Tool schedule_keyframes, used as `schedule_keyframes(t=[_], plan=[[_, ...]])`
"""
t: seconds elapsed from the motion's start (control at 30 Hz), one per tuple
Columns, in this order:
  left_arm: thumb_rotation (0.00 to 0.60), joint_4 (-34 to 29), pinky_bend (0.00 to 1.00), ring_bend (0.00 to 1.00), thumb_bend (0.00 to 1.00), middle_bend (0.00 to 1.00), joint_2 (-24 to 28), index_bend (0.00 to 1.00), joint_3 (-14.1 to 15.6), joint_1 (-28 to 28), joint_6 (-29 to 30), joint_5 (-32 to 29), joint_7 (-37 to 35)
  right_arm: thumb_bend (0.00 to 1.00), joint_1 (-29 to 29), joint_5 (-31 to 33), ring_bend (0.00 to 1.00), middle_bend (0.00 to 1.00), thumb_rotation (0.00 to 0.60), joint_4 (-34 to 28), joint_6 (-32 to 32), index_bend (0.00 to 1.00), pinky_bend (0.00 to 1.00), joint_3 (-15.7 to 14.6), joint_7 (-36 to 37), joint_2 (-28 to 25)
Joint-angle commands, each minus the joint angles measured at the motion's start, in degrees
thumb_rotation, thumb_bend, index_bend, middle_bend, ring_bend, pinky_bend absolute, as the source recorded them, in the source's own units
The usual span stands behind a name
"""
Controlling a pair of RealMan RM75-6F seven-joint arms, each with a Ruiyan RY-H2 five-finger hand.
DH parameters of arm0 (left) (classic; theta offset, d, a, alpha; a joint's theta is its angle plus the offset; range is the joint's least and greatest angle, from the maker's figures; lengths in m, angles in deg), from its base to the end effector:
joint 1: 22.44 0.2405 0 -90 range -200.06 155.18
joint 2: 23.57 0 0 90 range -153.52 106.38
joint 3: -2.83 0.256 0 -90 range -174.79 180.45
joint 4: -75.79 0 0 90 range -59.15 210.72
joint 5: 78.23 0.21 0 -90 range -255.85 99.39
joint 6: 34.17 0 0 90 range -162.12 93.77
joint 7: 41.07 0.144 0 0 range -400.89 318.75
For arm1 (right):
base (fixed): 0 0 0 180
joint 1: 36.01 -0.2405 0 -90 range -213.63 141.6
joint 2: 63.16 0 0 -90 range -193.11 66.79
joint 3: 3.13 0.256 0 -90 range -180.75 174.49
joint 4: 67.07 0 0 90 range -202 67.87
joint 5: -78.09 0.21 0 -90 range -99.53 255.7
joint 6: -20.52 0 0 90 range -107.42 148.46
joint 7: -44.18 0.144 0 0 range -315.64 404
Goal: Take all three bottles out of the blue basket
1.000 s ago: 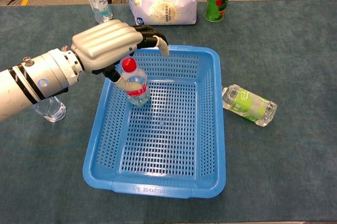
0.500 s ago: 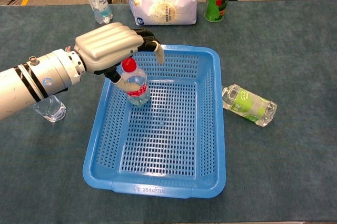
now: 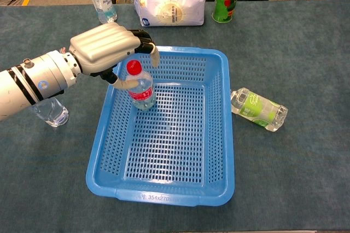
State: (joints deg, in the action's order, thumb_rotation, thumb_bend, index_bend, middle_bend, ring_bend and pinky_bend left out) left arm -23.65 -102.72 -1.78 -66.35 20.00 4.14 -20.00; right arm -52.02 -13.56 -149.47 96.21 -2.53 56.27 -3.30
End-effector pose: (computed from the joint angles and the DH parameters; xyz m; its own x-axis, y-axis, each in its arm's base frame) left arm -0.0998 0.2889 0.0049 0.5869 0.1616 0.7933 0.6290 -0.7080 -0.3211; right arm -0.3144 -0.2380 0.1736 0.4703 -0.1121 0.8753 -0.8699 -0.2258 0.4385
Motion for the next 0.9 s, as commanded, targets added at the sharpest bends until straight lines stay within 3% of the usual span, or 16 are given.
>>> schedule_keyframes(t=[0.03, 0.57, 0.9], plan=[[0.600, 0.32, 0.45, 0.20, 0.28, 0.32, 0.33, 0.36, 0.32, 0.20, 0.41, 0.27, 0.57, 0.00, -0.01, 0.00, 0.31, 0.32, 0.600, 0.04, -0.06, 0.25, 0.58, 0.00, 0.03, 0.08], [0.600, -1.83, 0.45, 0.20, 0.28, 0.32, 4.21, 0.36, 1.83, 1.62, 1.03, -0.61, 1.56, 0.00, -0.29, -0.23, 0.31, 0.32, 0.600, 0.69, -0.62, 0.25, 0.58, -0.15, 0.55, 1.01], [0.600, -1.88, 0.45, 0.21, 0.28, 0.34, 4.10, 0.38, 1.68, 1.48, 1.22, -0.07, 1.51, 0.00, -0.32, -0.34, 0.31, 0.32, 0.600, 0.97, -0.70, 0.25, 0.58, -0.27, 0.77, 1.36]])
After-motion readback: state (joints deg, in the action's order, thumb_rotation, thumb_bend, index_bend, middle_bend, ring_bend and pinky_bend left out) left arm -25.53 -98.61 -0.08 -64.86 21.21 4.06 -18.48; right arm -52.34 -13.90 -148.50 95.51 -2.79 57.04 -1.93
